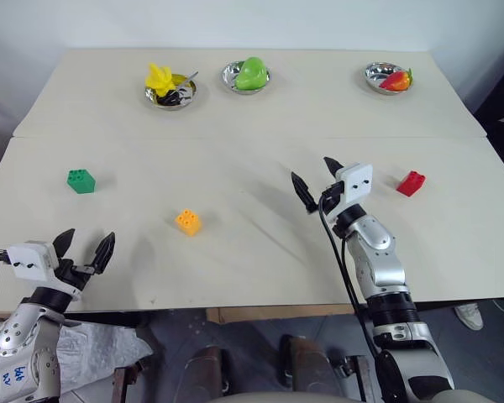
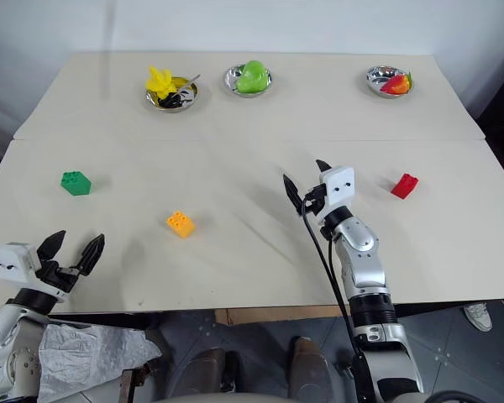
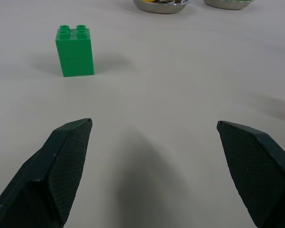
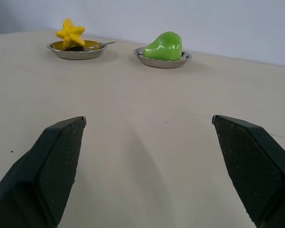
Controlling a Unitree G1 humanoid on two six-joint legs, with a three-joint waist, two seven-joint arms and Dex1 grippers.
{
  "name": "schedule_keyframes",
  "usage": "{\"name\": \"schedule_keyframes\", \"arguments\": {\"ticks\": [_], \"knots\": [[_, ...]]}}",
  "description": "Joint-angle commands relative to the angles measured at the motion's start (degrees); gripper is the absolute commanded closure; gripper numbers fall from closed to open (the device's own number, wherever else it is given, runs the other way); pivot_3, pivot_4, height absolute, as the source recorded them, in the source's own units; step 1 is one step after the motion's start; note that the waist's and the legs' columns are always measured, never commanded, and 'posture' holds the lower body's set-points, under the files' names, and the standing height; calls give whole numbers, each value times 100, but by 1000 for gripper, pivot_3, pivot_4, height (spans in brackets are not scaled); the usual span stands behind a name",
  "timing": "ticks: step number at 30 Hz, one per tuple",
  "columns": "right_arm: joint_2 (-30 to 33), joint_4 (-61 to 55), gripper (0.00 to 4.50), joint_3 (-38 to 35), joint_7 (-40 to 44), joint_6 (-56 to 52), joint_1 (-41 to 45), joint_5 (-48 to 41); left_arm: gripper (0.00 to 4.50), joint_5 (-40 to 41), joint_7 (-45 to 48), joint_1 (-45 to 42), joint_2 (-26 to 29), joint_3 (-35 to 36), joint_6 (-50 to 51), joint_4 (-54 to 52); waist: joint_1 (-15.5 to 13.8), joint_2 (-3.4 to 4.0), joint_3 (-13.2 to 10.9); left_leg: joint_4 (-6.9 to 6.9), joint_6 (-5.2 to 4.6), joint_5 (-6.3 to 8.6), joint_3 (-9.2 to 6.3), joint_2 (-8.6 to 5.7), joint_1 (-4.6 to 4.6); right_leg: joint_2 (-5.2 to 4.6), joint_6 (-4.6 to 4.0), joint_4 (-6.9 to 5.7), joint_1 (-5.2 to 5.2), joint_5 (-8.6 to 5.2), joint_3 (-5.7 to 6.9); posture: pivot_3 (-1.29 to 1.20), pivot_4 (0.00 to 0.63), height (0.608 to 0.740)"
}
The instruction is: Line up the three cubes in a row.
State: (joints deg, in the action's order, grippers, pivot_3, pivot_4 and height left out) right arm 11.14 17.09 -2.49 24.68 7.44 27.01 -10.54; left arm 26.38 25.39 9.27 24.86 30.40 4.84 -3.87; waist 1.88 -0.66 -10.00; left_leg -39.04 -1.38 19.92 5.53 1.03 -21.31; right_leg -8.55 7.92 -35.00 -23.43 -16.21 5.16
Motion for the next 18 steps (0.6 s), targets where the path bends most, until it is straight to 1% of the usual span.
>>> {"name": "schedule_keyframes", "arguments": {"ticks": [1,3,6,8,10,12,13,14,15,16,18], "knots": [[30,-178,0,-56,122,118,9,-103,19,-133,-151,-29,101,52,15,-143,0,0,0,1,0,0,0,0,0,0,0,0,0,0,0,0,150,740],[59,-356,0,-100,271,126,-88,-250,19,223,-9,-138,-5,176,-64,-189,-6,0,0,1,0,0,0,0,0,0,0,0,0,0,0,0,150,740],[224,-1029,0,-225,710,-72,-465,-740,19,749,555,-121,153,51,191,-642,-22,1,0,1,0,1,-4,0,-3,-1,0,2,0,0,3,0,150,740],[535,-1797,0,-394,1034,-419,-897,-1219,19,761,958,-213,443,-238,316,-960,-32,2,-1,1,-4,7,-5,0,-5,-2,0,2,0,0,3,0,150,740],[889,-2416,0,-624,1185,-750,-1308,-1539,19,662,1209,-461,707,-495,399,-1069,-56,8,-5,0,-9,13,-7,-2,-6,-4,0,6,2,0,5,0,150,740],[1392,-2957,0,-1241,1223,-1059,-1934,-1817,19,596,1761,-1044,1055,-1132,593,-1115,-59,12,-5,0,-13,16,-6,-6,-7,-5,0,11,3,0,4,0,150,740],[1585,-3125,0,-1560,1233,-1165,-2226,-1943,19,569,2120,-1312,1212,-1483,710,-1065,-169,19,-9,-1,-14,17,-5,-8,-7,-6,0,14,5,0,5,0,150,740],[1714,-3244,0,-1753,1220,-1257,-2420,-2052,19,560,2352,-1482,1314,-1707,787,-1010,-223,18,-8,-3,-16,16,-21,-15,-15,-6,0,16,8,0,15,0,150,740],[1804,-3325,0,-1856,1238,-1351,-2572,-2157,19,475,2570,-1616,1398,-1886,731,-890,-210,23,-5,-4,-17,18,-16,-15,-14,-6,0,22,13,0,18,0,150,740],[1897,-3335,0,-1993,1298,-1291,-2828,-2106,19,316,2869,-1857,1477,-2129,575,-650,-193,26,-3,-4,-20,21,-7,-16,-10,-5,2,27,13,2,17,0,150,740],[1966,-3303,0,-2335,1341,-1082,-3391,-1943,19,118,3306,-2535,1469,-2499,331,-130,-159,31,0,-1,-23,29,21,-15,6,-1,3,32,17,2,17,0,150,740]]}}
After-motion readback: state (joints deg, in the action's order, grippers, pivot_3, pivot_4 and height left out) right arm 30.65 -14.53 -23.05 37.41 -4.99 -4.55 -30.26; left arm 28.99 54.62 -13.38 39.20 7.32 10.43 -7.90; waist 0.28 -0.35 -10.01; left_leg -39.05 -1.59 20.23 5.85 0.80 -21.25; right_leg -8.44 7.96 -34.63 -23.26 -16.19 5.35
